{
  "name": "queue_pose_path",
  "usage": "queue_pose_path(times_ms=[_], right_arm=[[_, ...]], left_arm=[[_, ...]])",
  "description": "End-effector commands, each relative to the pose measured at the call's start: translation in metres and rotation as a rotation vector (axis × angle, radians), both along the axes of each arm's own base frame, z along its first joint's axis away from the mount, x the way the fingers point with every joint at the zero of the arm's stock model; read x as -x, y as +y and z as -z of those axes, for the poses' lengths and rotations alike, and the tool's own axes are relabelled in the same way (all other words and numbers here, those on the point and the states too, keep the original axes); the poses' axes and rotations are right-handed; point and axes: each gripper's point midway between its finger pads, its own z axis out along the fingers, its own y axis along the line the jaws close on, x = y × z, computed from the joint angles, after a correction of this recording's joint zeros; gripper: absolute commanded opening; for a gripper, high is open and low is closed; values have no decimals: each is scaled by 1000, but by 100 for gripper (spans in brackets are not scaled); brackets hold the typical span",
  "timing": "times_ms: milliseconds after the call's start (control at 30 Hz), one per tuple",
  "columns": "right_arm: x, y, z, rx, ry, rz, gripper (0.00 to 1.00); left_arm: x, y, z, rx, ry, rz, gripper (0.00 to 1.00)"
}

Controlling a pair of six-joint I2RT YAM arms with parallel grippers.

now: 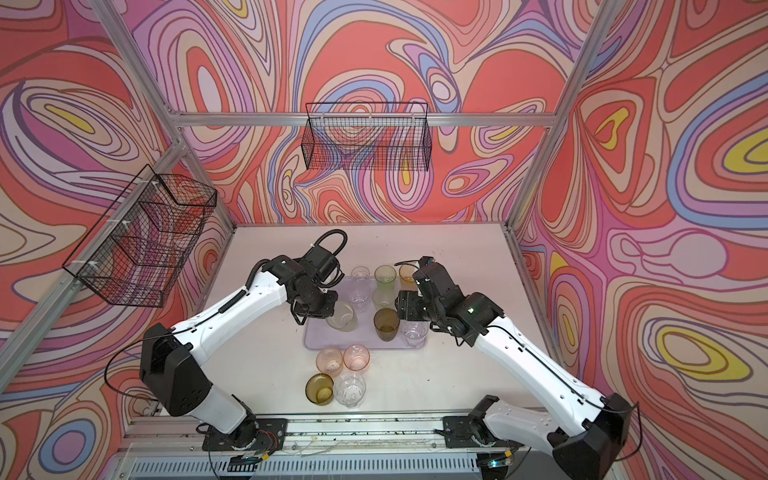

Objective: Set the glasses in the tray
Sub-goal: 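Lift the frosted pale green glass with the left gripper toward the tray, then carry the frosted green glass over the tray's near edge and lower it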

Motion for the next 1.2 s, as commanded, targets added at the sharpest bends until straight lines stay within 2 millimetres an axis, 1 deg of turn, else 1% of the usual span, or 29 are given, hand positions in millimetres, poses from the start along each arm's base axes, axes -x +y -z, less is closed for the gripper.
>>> queue_pose_path(times_ms=[0, 267, 567, 1167], right_arm=[[3, -3, -2, -7, -10, 11, 80], [5, 2, 4, 1, 9, -15, 80], [5, 0, 2, -1, -4, -12, 80], [9, -6, 4, 12, -4, -2, 80]], left_arm=[[-6, -10, -2, 11, -10, -5, 6], [-5, -21, 7, 1, 1, 11, 7], [-5, -31, 17, -11, 21, 32, 7], [-7, -37, 28, -53, 51, 51, 9]])
